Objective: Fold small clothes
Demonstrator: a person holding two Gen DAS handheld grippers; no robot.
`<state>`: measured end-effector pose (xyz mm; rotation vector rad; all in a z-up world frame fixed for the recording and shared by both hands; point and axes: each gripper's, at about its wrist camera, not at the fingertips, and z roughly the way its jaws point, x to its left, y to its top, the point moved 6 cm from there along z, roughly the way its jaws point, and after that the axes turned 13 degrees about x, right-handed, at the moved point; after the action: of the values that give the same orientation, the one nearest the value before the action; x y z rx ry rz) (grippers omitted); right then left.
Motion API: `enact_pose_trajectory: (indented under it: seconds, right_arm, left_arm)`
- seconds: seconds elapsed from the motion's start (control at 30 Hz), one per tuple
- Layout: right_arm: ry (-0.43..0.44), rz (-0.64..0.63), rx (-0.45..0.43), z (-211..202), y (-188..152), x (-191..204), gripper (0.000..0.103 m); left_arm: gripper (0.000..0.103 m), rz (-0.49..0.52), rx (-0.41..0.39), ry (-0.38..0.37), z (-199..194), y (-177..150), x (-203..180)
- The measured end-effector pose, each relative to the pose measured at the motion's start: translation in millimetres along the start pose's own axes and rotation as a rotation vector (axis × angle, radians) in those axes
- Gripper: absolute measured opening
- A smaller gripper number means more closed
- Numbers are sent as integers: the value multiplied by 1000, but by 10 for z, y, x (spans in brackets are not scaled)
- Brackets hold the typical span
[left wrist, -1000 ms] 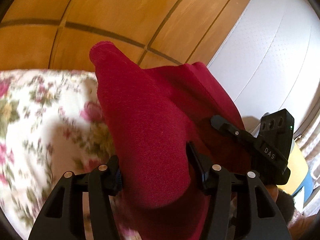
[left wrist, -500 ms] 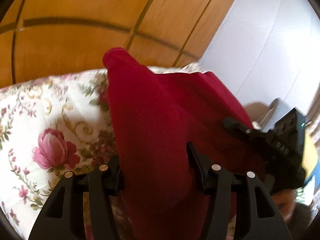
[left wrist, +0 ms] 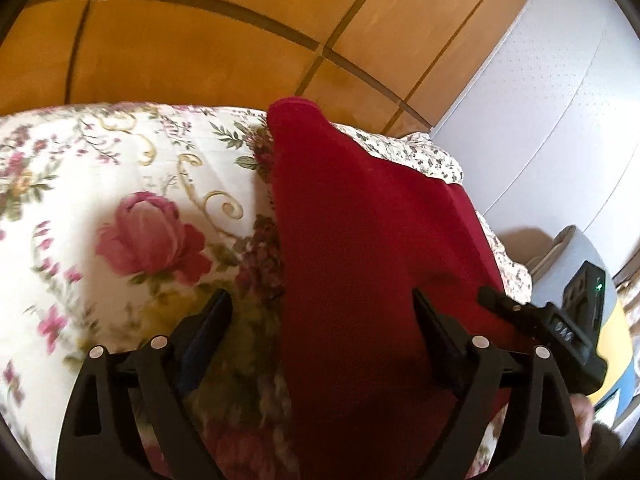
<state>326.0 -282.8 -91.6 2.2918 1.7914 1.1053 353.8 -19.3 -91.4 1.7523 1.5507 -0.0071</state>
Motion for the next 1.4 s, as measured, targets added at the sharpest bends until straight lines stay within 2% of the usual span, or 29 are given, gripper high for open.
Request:
enact_pose_trajectory:
  seconds: [0.17, 0.27, 0.33, 0.4, 0.47, 0.57, 0.6, 0.67, 0.7, 0.8, 0.83, 0.97, 1.07, 1.2, 1.4]
  right_arm:
    - [28, 41, 9, -225, -169, -131, 101]
    - [-42, 47, 5, -311, -238, -226, 101]
    - [-88, 27, -41, -434, -243, -203, 101]
    - [-105, -66, -124, -635, -255, -12, 101]
    - [-91, -165, -172, -763, -320, 187, 101]
    - [-45, -257, -138, -708, -467, 395, 101]
    - [-88, -264, -101, -601, -496, 382, 101]
    - [-147, -221, -72, -498, -472, 240, 100]
    - [-148, -132, -49, -462, -444, 61, 100]
    - [-73, 70, 26, -392, -445, -333, 101]
    - [-70, 66, 22, -429, -482, -339, 101]
    - [-161, -106, -28, -593, -609, -35, 101]
    - [-169, -150, -61, -730, -781, 57, 101]
    - [-215, -175, -83, -763, -971, 170, 101]
    - [-367, -320, -118, -773, -1184, 393, 101]
  left_arm:
    - [88, 16, -24, 45, -230, -216, -36]
    - [90, 24, -1, 73, -276, -353, -60]
    - [90, 42, 16, 95, -304, -444, -93]
    - [90, 73, 12, 124, -295, -457, -141]
    - [90, 90, 13, 136, -315, -510, -168]
    - [90, 75, 33, 142, -280, -513, -123]
    - [90, 65, 43, 140, -254, -505, -99]
    - [91, 43, 60, 133, -220, -498, -57]
    - [91, 33, 67, 129, -205, -494, -33]
    - [91, 42, 70, 147, -201, -509, -53]
    - [91, 53, 72, 164, -198, -517, -72]
    - [92, 57, 63, 190, -254, -567, -98]
    - [99, 39, 48, 219, -341, -660, -92]
    - [99, 28, 35, 285, -439, -813, -136]
    - [99, -15, -29, 329, -662, -1018, -226]
